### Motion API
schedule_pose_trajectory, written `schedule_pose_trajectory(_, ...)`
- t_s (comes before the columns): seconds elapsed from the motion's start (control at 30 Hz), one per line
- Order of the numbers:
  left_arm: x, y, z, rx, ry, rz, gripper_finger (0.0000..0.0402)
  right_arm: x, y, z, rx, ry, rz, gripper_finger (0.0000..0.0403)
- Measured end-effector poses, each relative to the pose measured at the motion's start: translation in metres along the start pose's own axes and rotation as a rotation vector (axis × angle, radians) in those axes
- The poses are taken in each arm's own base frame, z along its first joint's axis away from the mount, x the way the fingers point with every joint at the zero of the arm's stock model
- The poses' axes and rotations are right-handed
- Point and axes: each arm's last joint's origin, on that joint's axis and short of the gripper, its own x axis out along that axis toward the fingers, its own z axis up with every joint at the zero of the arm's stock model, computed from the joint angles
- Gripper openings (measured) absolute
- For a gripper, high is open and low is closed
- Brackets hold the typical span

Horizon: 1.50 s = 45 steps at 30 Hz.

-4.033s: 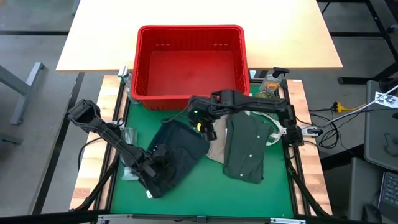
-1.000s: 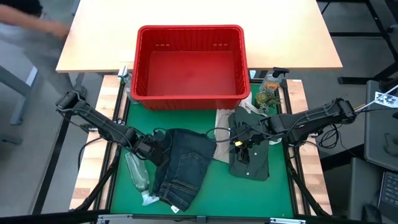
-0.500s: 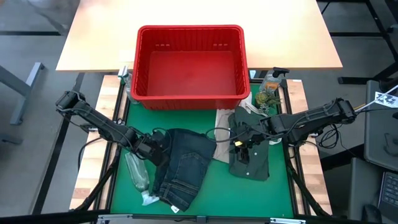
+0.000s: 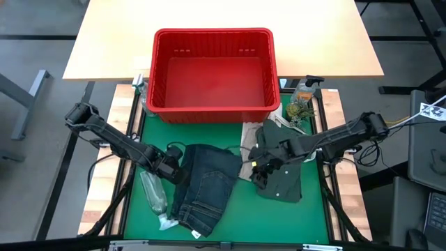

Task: Fold laundry
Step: Stack the folded blue pants on top of the folded green polo shirt

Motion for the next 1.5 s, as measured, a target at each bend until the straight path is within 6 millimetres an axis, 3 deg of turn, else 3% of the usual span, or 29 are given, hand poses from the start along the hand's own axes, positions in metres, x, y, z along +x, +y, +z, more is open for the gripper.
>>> schedule_pose_trajectory(0.2, 0.02, -0.004, -0.005, 0.013, 0.008, 0.075, 0.0247, 0.042, 0.012, 0.001, 0.022, 0.037, 0.09, 0.0193)
schedule_pose_trajectory(0.47, 0.04, -0.009, -0.011, 0.009, 0.016, 0.12, 0.0247, 0.079, 0.011, 0.003, 0.107, 0.057, 0.106, 0.0193)
schedule_pose_trajectory(0.7, 0.05, -0.012, -0.014, 0.011, 0.033, 0.129, 0.0247, 0.102, 0.012, 0.007, 0.184, 0.026, 0.148, 0.0193)
schedule_pose_trajectory(1.17, 0.051, -0.013, -0.014, 0.019, 0.039, 0.127, 0.0247, 0.138, 0.006, 0.006, 0.34, 0.001, 0.14, 0.0193)
schedule_pose_trajectory(1.5, 0.061, -0.007, -0.019, 0.004, 0.07, 0.082, 0.0247, 0.153, 0.003, 0.007, 0.344, -0.07, 0.128, 0.0193)
